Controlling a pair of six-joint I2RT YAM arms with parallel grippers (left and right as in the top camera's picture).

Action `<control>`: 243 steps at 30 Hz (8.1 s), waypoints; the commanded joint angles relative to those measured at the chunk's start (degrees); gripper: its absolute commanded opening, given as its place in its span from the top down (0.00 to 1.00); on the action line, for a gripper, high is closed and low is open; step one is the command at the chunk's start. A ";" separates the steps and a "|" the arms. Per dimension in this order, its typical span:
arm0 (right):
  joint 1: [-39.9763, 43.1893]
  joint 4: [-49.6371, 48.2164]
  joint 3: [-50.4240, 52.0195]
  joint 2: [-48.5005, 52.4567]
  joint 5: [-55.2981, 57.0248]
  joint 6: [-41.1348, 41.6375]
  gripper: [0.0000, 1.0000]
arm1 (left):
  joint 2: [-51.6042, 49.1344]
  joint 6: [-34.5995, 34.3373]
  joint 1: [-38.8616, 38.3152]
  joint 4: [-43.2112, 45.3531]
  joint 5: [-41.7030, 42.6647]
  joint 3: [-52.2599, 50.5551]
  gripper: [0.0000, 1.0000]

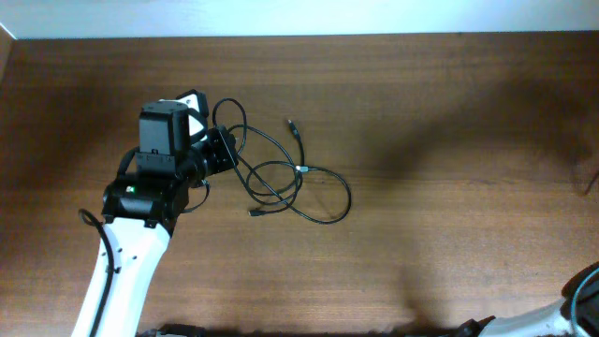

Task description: Untangle cables

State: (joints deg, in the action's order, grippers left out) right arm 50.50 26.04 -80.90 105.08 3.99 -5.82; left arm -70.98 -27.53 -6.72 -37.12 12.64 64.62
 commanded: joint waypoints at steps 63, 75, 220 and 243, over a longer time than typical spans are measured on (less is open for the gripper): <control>-51.98 32.92 -0.81 -41.27 -56.57 -13.53 0.96 | 0.70 24.48 -12.31 -7.26 18.58 0.02 0.01; -51.98 33.14 -0.81 -43.93 -62.12 -13.57 0.96 | -7.30 22.91 -23.91 4.76 33.44 0.02 0.01; -31.87 13.73 -46.01 19.10 3.74 11.96 0.96 | -17.53 29.97 -0.98 -11.61 -14.58 0.02 0.01; -19.30 42.18 -46.07 19.34 -36.33 -9.05 0.01 | -17.53 29.97 -0.98 -11.61 -14.58 0.04 0.01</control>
State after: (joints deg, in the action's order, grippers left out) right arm 35.38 65.41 -126.52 128.38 -31.53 -5.28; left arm -88.62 1.56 -7.99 -48.66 -1.56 64.82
